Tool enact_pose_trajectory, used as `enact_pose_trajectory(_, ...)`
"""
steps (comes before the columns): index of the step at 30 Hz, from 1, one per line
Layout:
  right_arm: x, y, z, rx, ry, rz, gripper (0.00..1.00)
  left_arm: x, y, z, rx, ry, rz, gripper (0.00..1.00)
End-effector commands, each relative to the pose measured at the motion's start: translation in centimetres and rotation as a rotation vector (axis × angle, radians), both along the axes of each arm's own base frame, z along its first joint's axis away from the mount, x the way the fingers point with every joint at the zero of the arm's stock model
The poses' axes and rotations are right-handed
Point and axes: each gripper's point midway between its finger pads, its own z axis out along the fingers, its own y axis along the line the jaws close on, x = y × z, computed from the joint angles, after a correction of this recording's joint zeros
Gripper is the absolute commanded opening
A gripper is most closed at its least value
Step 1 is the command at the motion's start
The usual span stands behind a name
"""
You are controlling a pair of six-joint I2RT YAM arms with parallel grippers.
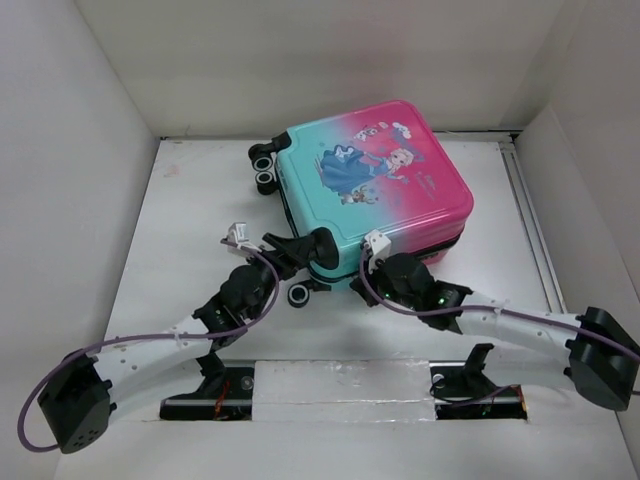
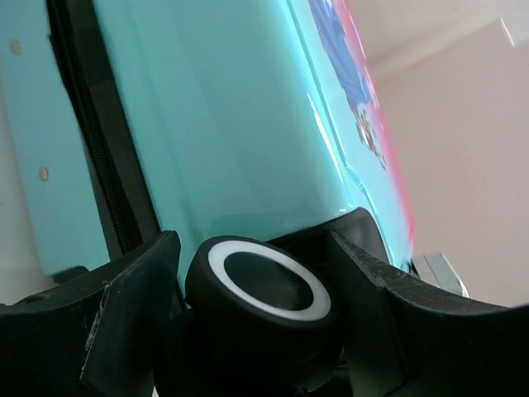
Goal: Pack the luggage
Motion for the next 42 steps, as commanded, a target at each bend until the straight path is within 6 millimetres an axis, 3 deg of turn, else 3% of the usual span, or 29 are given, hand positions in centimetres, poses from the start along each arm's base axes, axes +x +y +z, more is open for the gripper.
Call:
enact_pose_trajectory(1,0.7,1.2,6.4,0.152,-0.113,0.119,0.0,-5.1,-4.5,0.4,-0.033,-0.003,-0.298,0.0)
enact_pose_trajectory(2,2.9,-1.0,6.4,0.132,-0.114,0.07,0.0,-5.5,-4.7,0.4,-0.032,-0.003,-0.306,0.0)
enact_pose_trajectory(5,6.7,-4.2,7.7,0.111,-0.142,0.054,0.0,-7.2,-6.6,-1.2,0.015,0.03,-0.341,0.0)
enact_pose_trajectory(6,7.6,-4.2,9.2,0.125,-0.167,0.066,0.0,-7.6,-7.1,-1.5,0.02,0.032,-0.351,0.0)
enact_pose_trajectory(8,8.4,-3.5,9.4,0.13,-0.154,0.112,0.0,-8.3,-9.3,-0.4,0.01,0.009,-0.398,0.0)
enact_pose_trajectory(9,8.0,-2.7,8.7,0.123,-0.137,0.133,0.0,-8.2,-9.6,-1.1,0.026,0.019,-0.398,0.0)
enact_pose_trajectory(11,6.4,-0.9,8.0,0.152,-0.094,0.167,0.0,-8.5,-11.1,-0.1,0.021,-0.008,-0.436,0.0)
enact_pose_trajectory(12,5.2,-0.1,7.8,0.171,-0.081,0.179,0.0,-8.3,-11.9,0.0,0.013,-0.013,-0.447,0.0)
enact_pose_trajectory(13,2.6,1.2,6.5,0.197,-0.064,0.229,0.0,-8.6,-12.6,0.3,0.011,-0.024,-0.478,0.0)
enact_pose_trajectory(14,1.2,1.6,6.3,0.226,-0.052,0.24,0.0,-8.6,-13.2,1.4,-0.009,-0.038,-0.488,0.0)
enact_pose_trajectory(15,-0.4,1.8,7.6,0.284,-0.049,0.248,0.0,-8.3,-13.7,1.1,0.011,-0.046,-0.489,0.0)
enact_pose_trajectory(17,-3.4,1.9,6.9,0.29,-0.024,0.259,0.0,-8.2,-14.5,1.9,0.015,-0.066,-0.502,0.0)
enact_pose_trajectory(18,-4.6,1.6,8.3,0.333,-0.032,0.263,0.0,-8.1,-14.7,2.3,0.006,-0.072,-0.501,0.0)
enact_pose_trajectory(20,-6.6,1.7,8.3,0.346,-0.01,0.283,0.0,-7.7,-15.0,2.2,0.025,-0.09,-0.491,0.0)
enact_pose_trajectory(24,-8.2,2.7,8.5,0.382,0.016,0.311,0.0,-7.6,-16.3,2.9,-0.032,-0.082,-0.543,0.0)
enact_pose_trajectory(26,-7.7,2.9,8.0,0.359,0.009,0.298,0.0,-6.3,-15.8,2.9,-0.032,-0.067,-0.508,0.0)
enact_pose_trajectory(27,-7.5,3.2,9.3,0.374,-0.019,0.304,0.0,-6.4,-15.4,3.1,-0.046,-0.066,-0.509,0.0)
enact_pose_trajectory(29,-6.8,2.8,10.0,0.346,-0.062,0.283,0.0,-6.4,-14.7,4.4,-0.051,-0.083,-0.514,0.0)
enact_pose_trajectory(32,-5.5,0.6,10.8,0.281,-0.116,0.185,0.0,-6.4,-14.1,5.0,-0.019,-0.103,-0.5,0.0)
enact_pose_trajectory(34,-4.0,-1.3,10.3,0.231,-0.12,0.118,0.0,-6.1,-13.3,4.6,0.008,-0.095,-0.467,0.0)
enact_pose_trajectory(37,-1.8,-4.4,9.6,0.165,-0.14,0.046,0.0,-6.2,-12.8,2.1,0.038,-0.059,-0.458,0.0)
enact_pose_trajectory(40,1.0,-6.9,10.1,0.116,-0.198,-0.016,0.0,-6.8,-14.3,1.0,0.012,-0.047,-0.524,0.0)
enact_pose_trajectory(41,2.5,-8.2,10.6,0.121,-0.2,-0.033,0.0,-6.8,-15.1,1.5,-0.003,-0.047,-0.545,0.0)
enact_pose_trajectory(42,3.3,-8.8,11.1,0.12,-0.209,-0.033,0.0,-6.7,-16.5,3.7,-0.042,-0.083,-0.57,0.0)
